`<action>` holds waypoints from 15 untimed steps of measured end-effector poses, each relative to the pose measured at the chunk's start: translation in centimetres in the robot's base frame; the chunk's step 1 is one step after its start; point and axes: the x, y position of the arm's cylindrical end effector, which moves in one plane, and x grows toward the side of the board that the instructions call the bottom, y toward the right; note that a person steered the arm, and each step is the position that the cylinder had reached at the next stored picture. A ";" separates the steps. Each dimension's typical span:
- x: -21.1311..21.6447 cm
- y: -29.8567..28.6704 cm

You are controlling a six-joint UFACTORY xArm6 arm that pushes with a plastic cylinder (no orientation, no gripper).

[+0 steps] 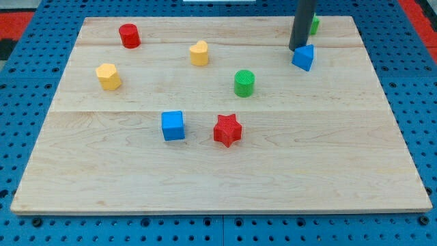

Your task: Move the green circle towards the center right of the board

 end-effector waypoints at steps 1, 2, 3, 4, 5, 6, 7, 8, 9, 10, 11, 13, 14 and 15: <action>-0.1 -0.1; -1.4 -3.5; -1.0 -6.5; 0.7 -9.4; 3.3 -10.5; 4.2 -11.6; 4.7 -14.6; 6.7 -16.1; 6.8 -16.1; 7.0 -15.6; 8.1 -12.6; 10.4 -7.2; 11.6 -4.6; 12.3 -2.1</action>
